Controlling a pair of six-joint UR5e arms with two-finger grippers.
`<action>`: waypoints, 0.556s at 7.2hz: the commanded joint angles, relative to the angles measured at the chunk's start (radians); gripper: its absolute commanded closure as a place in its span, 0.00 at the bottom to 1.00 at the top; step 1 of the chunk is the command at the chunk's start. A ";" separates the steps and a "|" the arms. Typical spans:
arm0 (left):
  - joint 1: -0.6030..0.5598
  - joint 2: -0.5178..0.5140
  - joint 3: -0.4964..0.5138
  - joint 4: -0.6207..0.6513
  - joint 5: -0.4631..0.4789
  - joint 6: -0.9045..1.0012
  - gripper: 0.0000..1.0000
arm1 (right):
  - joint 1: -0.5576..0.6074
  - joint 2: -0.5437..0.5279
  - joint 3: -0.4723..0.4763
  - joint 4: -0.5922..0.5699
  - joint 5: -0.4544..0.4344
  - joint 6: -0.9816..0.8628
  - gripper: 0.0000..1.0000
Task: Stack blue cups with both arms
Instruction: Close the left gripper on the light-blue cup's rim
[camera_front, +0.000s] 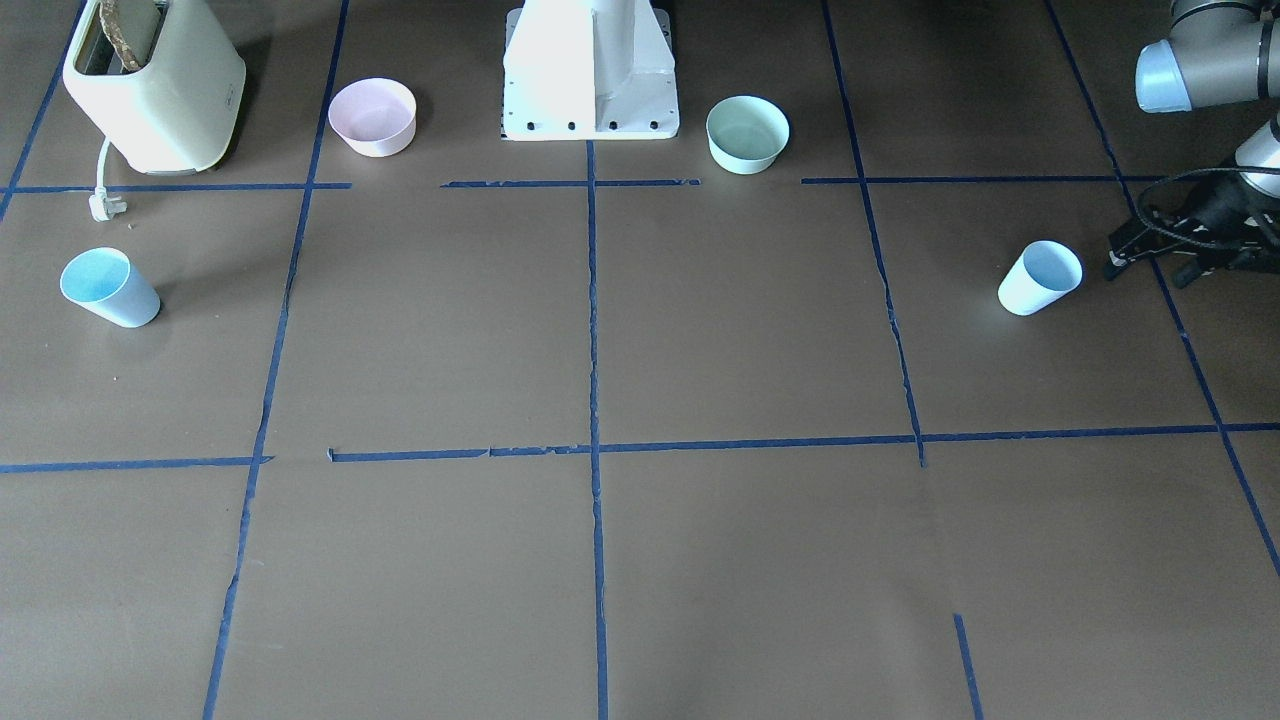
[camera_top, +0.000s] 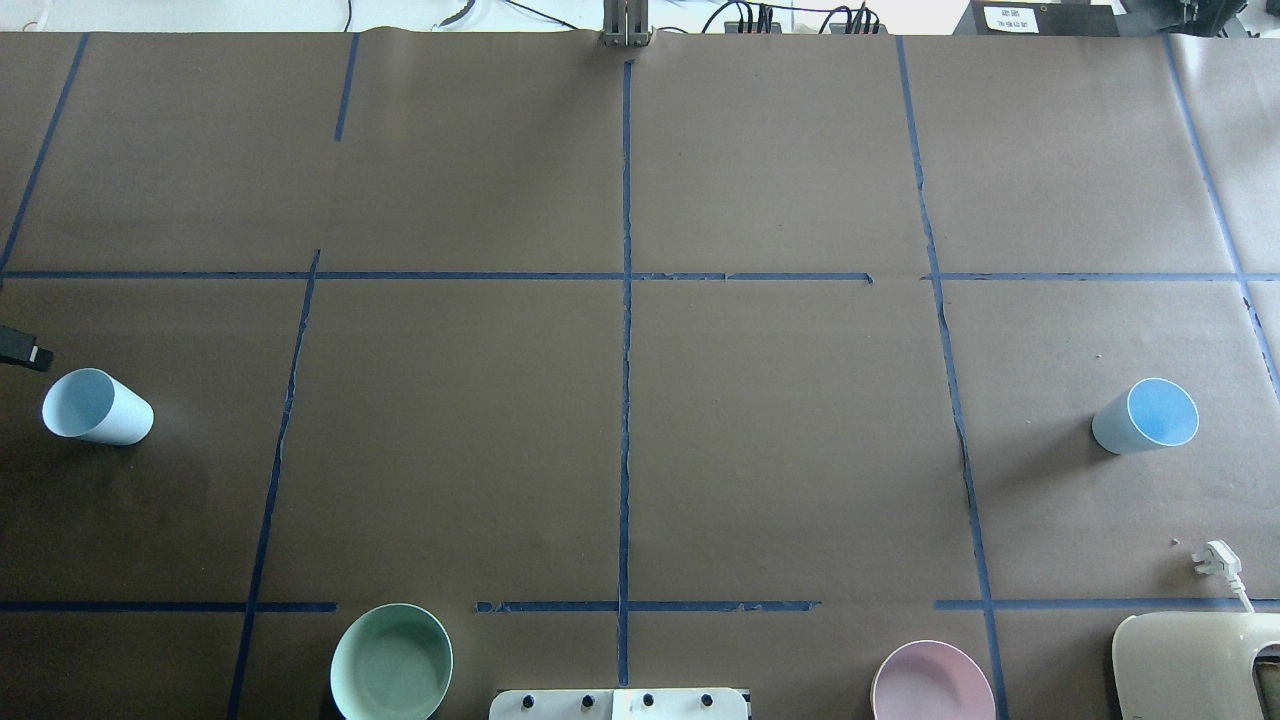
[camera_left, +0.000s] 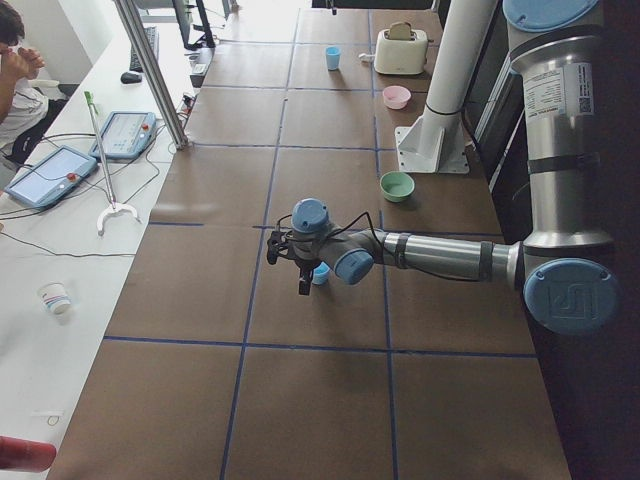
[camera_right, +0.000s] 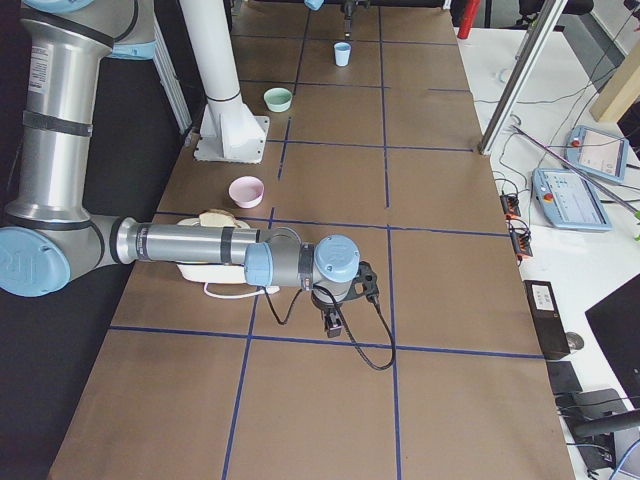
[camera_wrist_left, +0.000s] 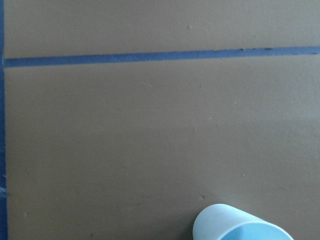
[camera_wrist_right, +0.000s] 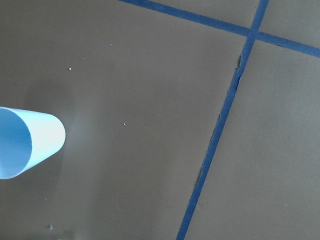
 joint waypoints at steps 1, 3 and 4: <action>0.070 0.003 0.008 -0.001 0.014 -0.038 0.00 | -0.001 0.000 0.000 0.000 0.001 0.000 0.00; 0.098 0.003 0.018 0.002 0.051 -0.043 0.09 | 0.001 0.000 -0.001 0.000 0.001 0.000 0.00; 0.098 0.003 0.021 0.002 0.051 -0.043 0.63 | -0.001 0.000 -0.001 0.000 0.001 0.000 0.00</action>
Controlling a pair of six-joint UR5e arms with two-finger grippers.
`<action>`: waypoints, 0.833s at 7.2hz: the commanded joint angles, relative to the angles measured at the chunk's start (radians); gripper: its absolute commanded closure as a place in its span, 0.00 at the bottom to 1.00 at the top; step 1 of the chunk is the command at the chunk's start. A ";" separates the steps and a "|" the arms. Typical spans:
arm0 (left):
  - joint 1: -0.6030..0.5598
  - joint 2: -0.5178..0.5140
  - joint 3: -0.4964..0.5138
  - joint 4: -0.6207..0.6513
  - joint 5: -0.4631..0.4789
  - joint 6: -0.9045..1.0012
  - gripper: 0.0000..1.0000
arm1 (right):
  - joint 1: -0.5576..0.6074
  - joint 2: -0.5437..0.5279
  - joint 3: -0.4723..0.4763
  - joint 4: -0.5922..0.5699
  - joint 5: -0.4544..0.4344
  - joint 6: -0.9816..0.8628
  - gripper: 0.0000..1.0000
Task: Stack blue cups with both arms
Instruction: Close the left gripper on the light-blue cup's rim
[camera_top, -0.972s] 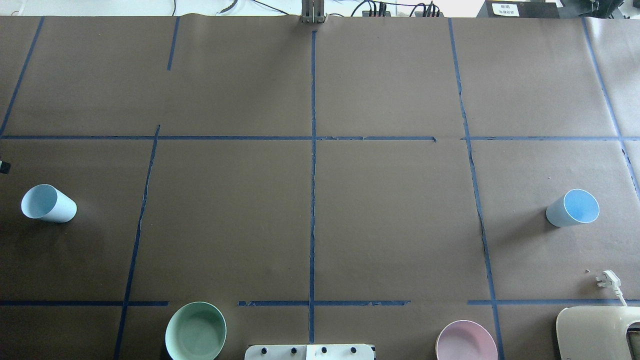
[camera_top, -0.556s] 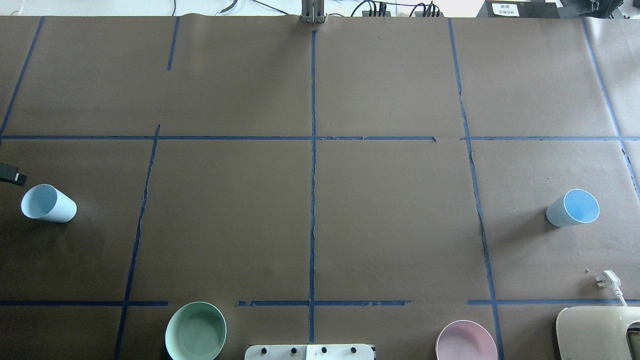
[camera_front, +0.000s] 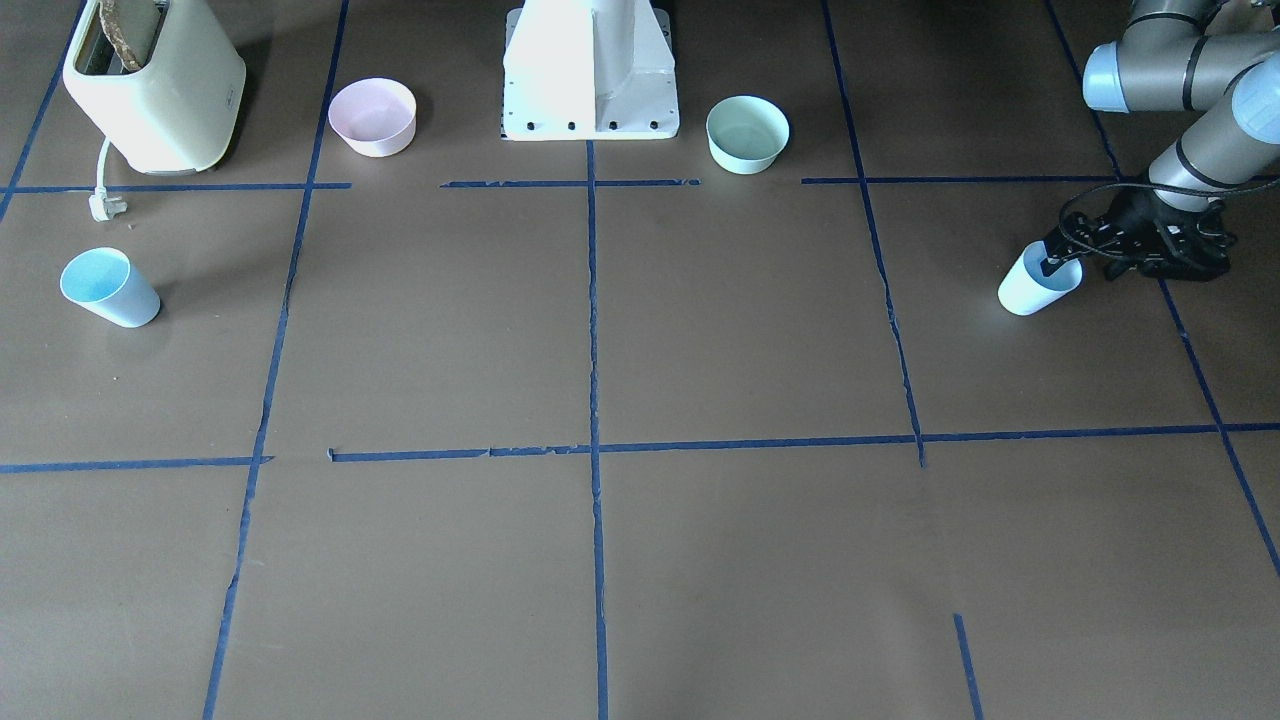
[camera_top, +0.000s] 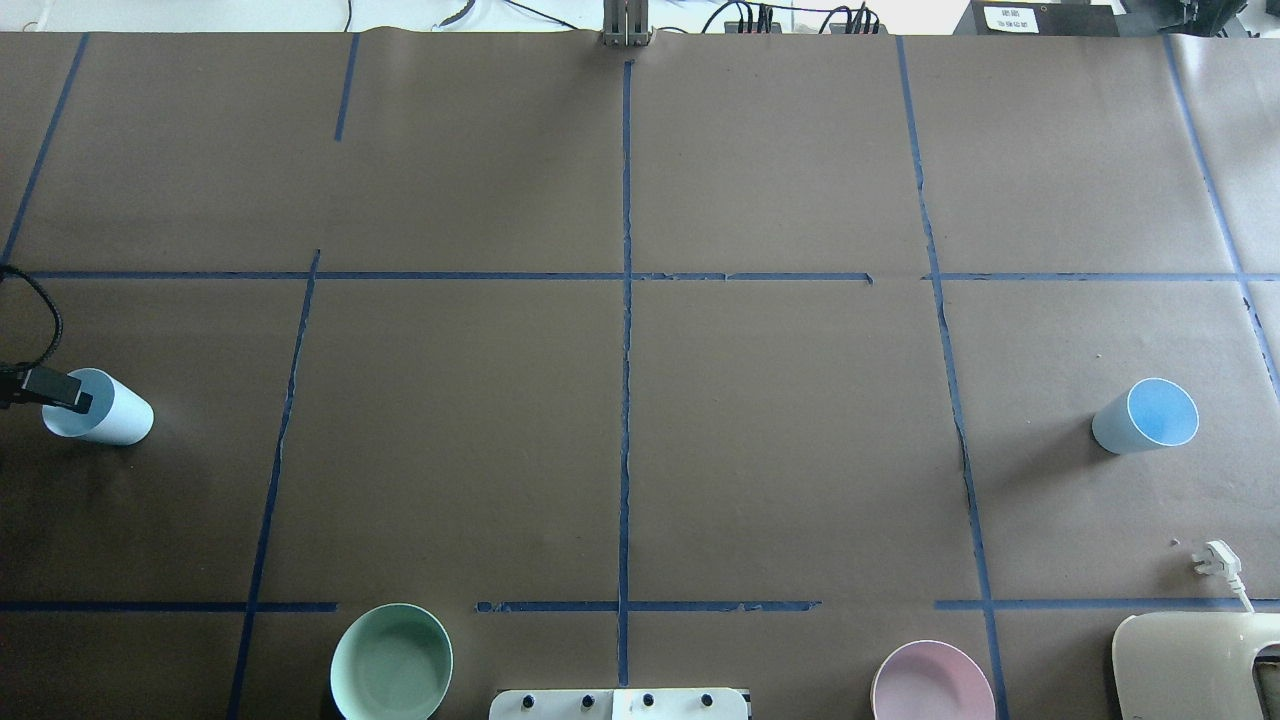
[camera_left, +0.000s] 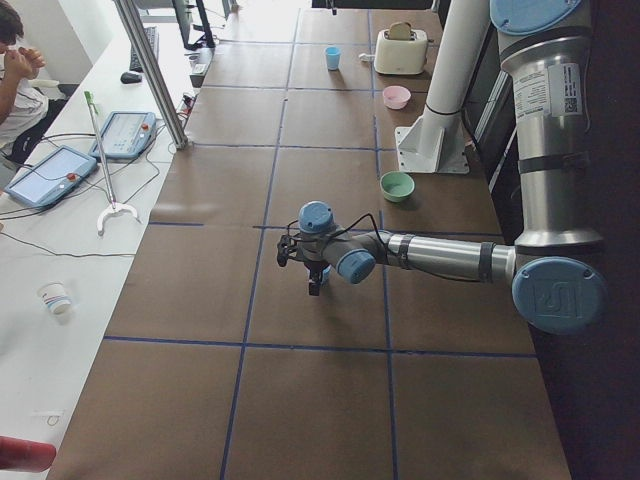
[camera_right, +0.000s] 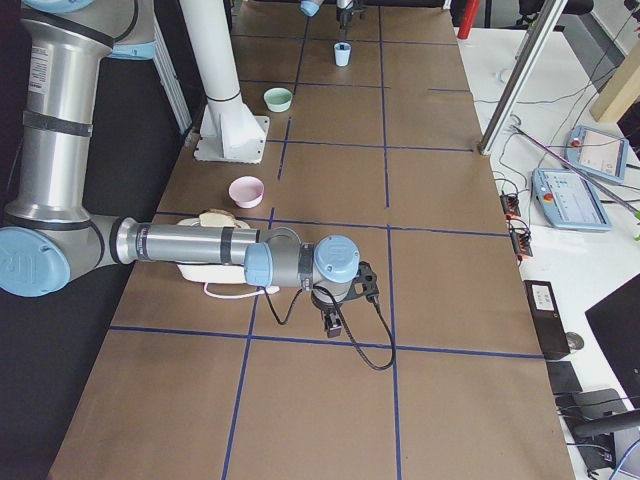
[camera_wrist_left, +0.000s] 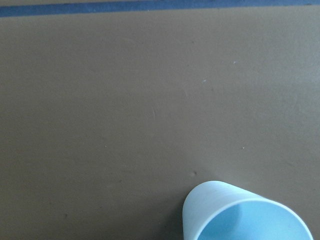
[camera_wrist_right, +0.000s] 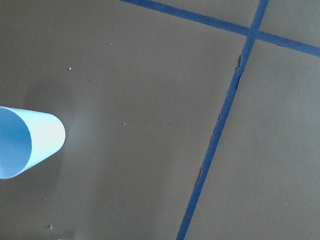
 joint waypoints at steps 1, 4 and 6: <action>0.008 -0.001 0.004 0.003 0.005 0.000 0.93 | 0.001 0.000 0.000 0.000 0.000 0.000 0.00; 0.008 -0.011 -0.011 0.003 0.002 -0.008 1.00 | 0.001 0.000 0.000 0.000 0.000 0.000 0.00; 0.007 -0.044 -0.067 0.040 -0.014 -0.032 1.00 | 0.000 0.000 0.000 0.002 0.000 0.000 0.00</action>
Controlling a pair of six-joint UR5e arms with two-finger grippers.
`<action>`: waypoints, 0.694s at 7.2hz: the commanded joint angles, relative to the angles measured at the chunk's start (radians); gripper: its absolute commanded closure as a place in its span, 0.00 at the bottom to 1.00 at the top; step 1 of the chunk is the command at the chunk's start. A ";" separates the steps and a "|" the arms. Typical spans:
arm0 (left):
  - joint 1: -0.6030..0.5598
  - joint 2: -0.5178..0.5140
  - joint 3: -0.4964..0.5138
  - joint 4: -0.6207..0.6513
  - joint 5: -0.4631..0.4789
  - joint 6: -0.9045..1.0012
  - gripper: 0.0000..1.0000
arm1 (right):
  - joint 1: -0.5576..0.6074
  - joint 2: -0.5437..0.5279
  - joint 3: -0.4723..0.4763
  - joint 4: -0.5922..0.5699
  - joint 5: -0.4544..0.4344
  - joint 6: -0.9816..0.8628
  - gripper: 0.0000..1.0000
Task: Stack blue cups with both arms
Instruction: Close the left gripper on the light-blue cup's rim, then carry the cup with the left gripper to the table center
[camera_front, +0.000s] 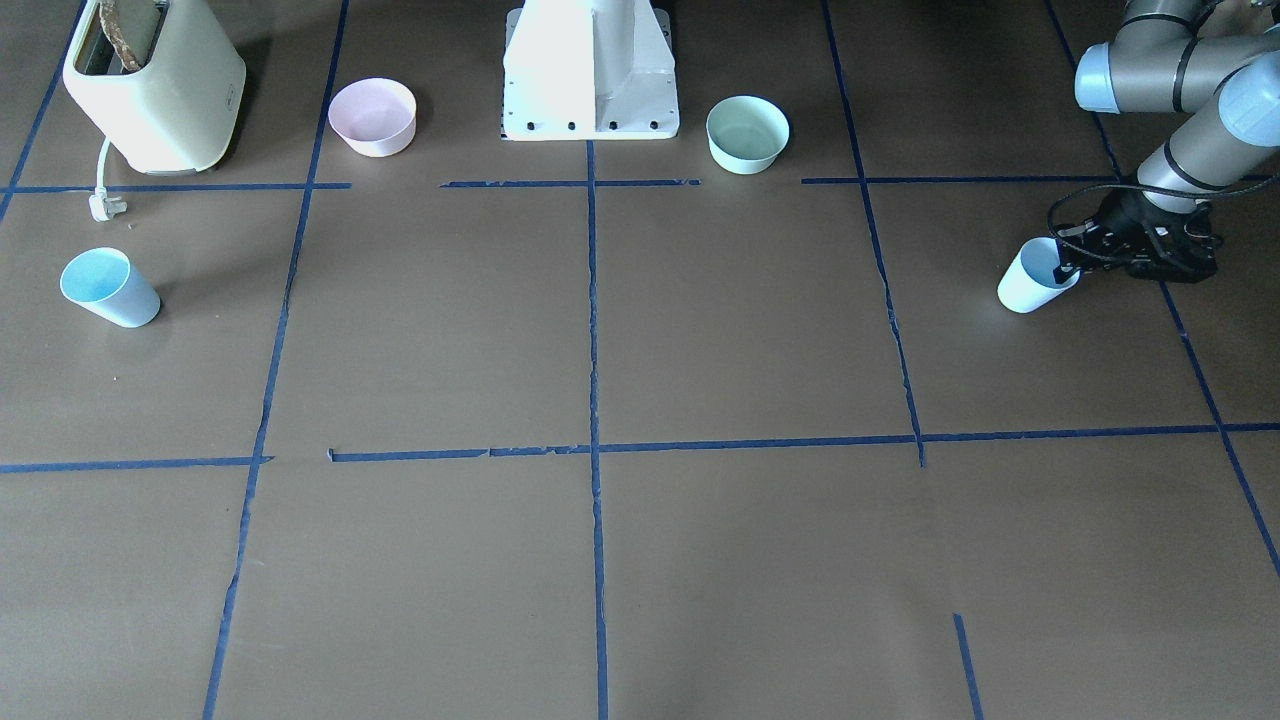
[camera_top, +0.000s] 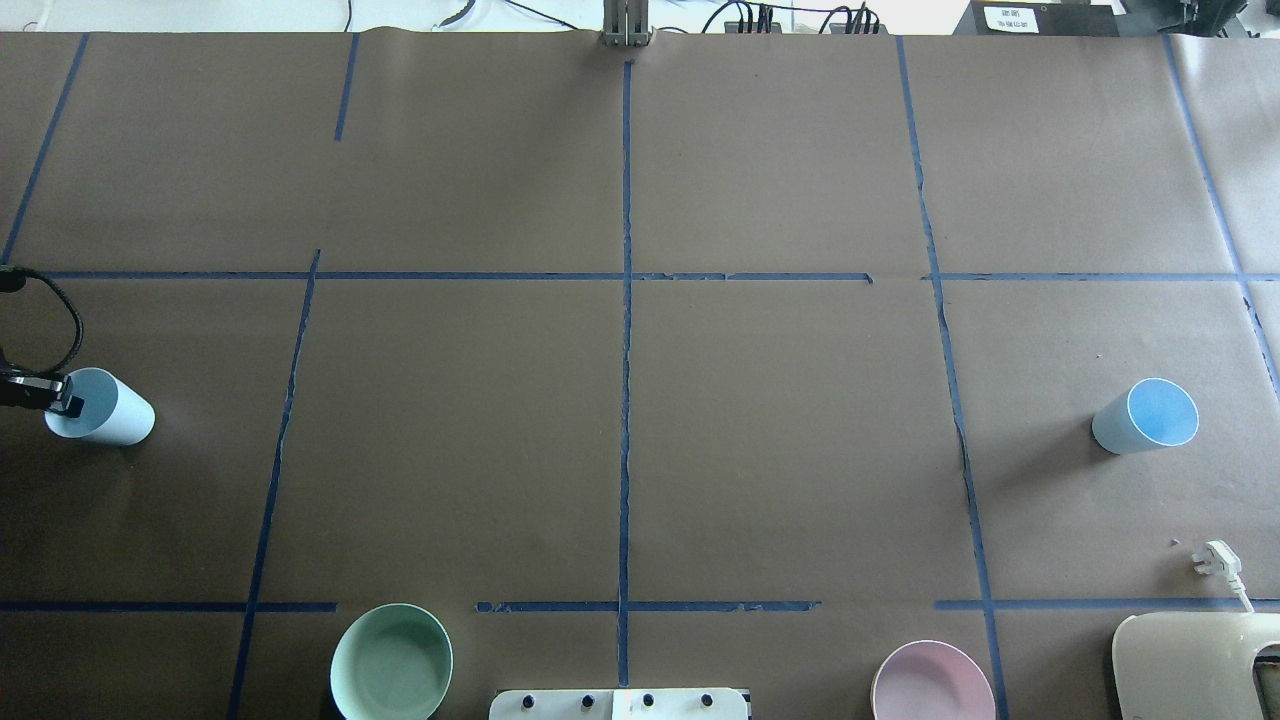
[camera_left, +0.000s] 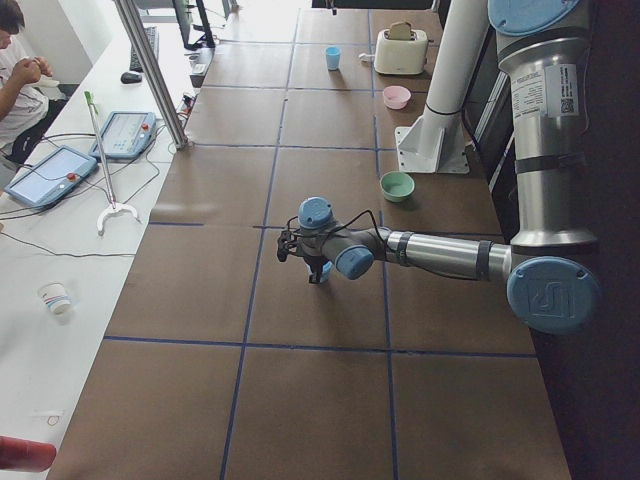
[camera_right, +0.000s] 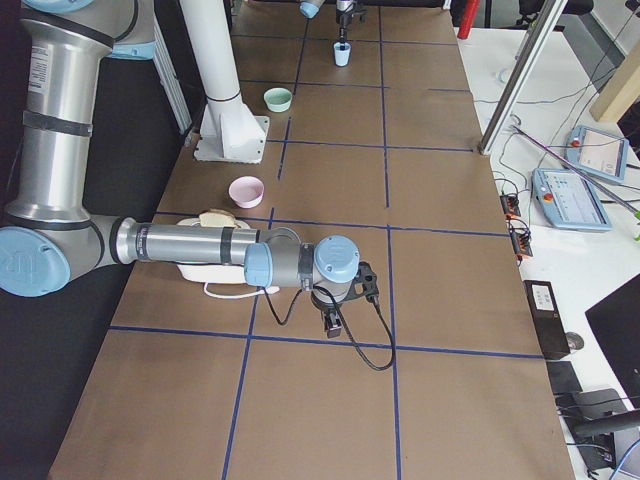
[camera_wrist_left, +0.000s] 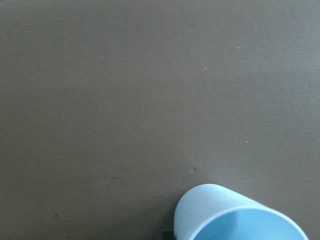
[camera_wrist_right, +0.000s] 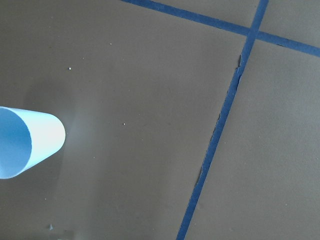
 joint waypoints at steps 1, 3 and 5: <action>0.001 -0.112 -0.088 0.139 -0.005 -0.060 1.00 | 0.000 0.000 0.000 0.001 0.000 0.000 0.00; 0.074 -0.360 -0.087 0.340 0.006 -0.207 1.00 | 0.000 0.000 0.002 0.001 0.000 0.000 0.00; 0.279 -0.630 -0.011 0.469 0.119 -0.438 1.00 | 0.000 0.000 0.000 -0.001 0.000 0.000 0.00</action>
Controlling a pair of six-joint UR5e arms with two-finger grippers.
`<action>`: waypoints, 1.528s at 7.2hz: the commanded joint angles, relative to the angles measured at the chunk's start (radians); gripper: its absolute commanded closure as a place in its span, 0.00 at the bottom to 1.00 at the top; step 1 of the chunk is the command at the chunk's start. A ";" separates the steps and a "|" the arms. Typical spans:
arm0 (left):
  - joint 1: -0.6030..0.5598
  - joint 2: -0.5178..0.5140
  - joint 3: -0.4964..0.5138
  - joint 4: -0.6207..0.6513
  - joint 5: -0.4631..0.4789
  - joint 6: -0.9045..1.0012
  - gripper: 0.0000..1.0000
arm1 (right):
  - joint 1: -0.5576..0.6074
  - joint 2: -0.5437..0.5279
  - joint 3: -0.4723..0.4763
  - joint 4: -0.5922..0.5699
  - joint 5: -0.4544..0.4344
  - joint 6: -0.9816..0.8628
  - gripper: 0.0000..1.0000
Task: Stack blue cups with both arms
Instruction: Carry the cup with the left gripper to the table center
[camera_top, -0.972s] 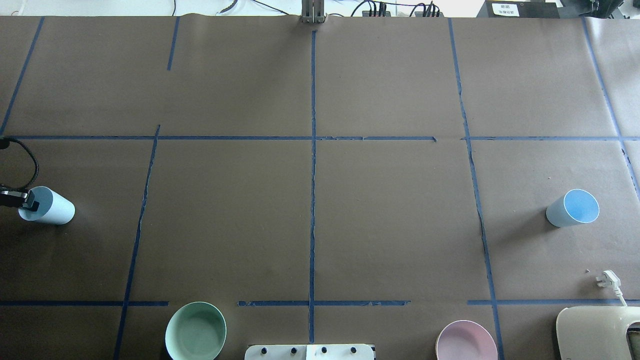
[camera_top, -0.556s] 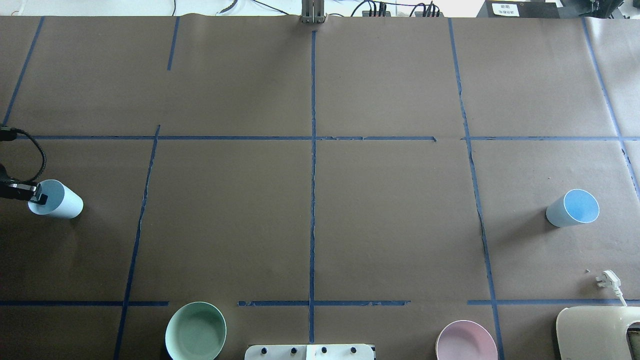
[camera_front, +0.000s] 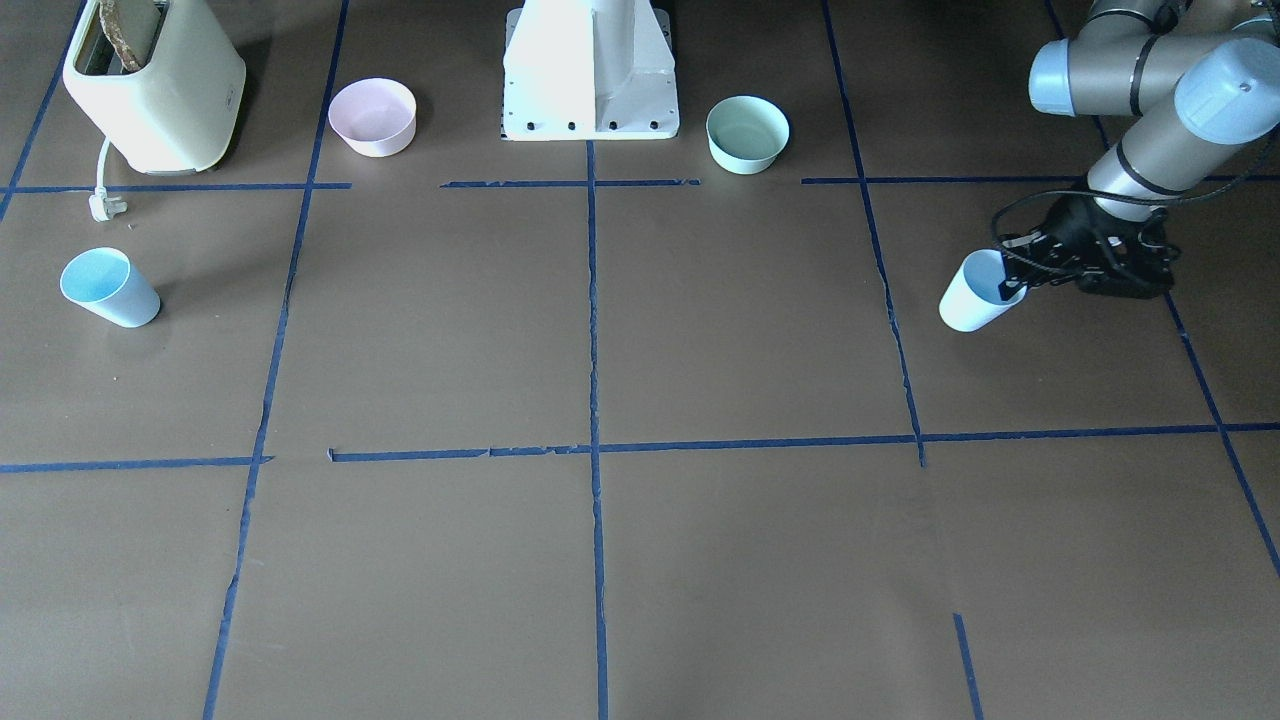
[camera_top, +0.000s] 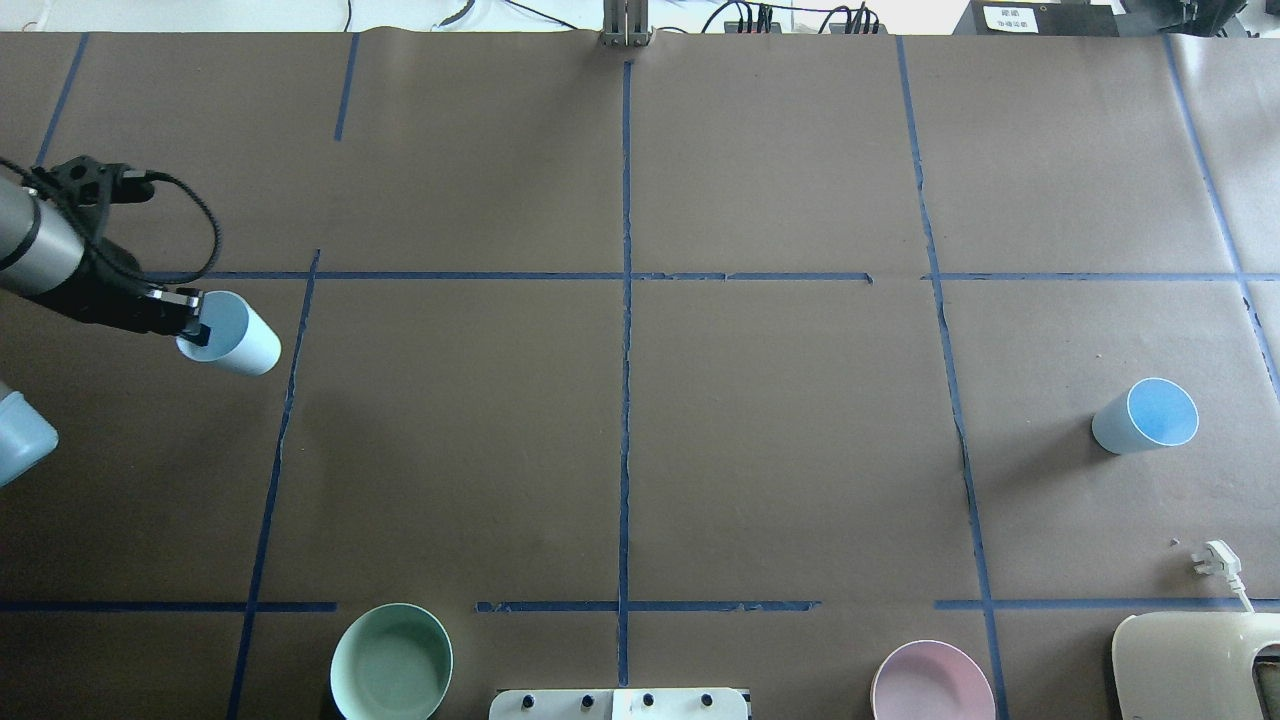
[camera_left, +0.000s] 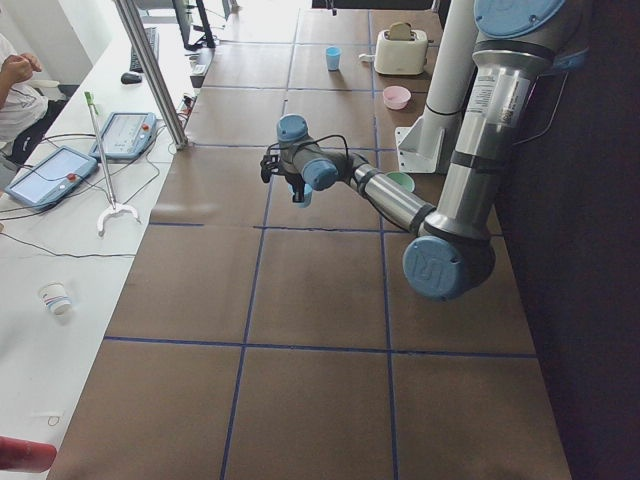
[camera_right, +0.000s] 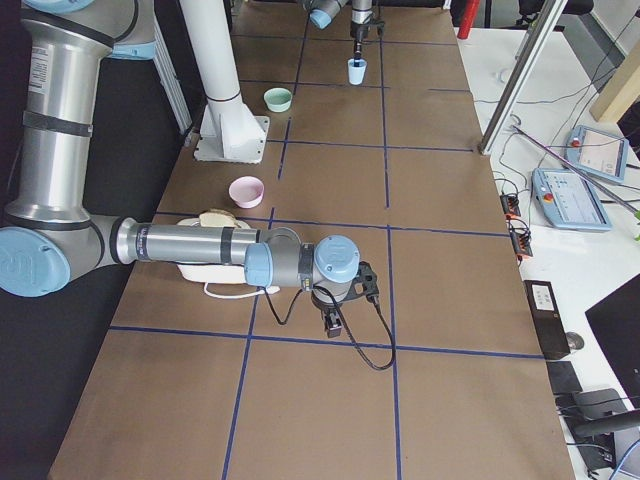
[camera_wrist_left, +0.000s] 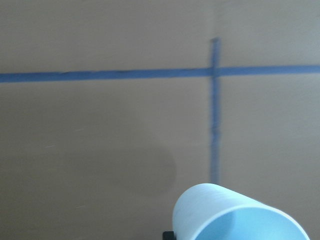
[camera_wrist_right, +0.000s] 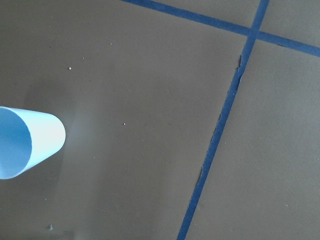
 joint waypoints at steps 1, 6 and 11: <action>0.184 -0.355 0.188 0.086 0.137 -0.285 1.00 | 0.000 0.000 -0.001 -0.001 0.000 0.000 0.00; 0.266 -0.542 0.395 0.075 0.245 -0.350 0.22 | 0.000 0.000 -0.001 0.000 0.000 0.000 0.00; 0.171 -0.311 0.041 0.258 0.163 -0.078 0.00 | 0.000 0.000 -0.001 0.000 0.000 0.000 0.00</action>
